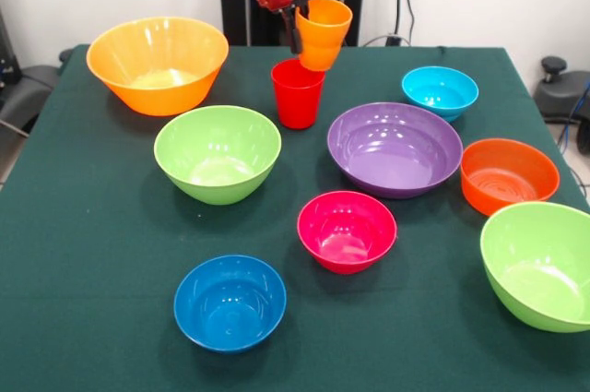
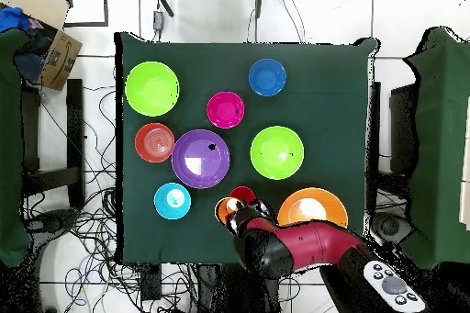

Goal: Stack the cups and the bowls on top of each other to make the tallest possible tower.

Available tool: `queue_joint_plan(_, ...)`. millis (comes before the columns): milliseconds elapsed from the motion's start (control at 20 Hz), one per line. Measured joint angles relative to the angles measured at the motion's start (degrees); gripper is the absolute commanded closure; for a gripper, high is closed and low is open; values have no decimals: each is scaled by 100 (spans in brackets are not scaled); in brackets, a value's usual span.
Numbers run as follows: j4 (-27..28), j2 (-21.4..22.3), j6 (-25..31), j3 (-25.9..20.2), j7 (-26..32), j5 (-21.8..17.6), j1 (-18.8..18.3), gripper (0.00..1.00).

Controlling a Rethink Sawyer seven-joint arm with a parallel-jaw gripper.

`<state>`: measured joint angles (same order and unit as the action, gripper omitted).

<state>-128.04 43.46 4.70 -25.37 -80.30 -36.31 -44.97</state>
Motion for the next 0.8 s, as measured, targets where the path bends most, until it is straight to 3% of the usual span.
queue_joint_plan(800, 475, -181, 0, 0, 0, -1, -28, 100)
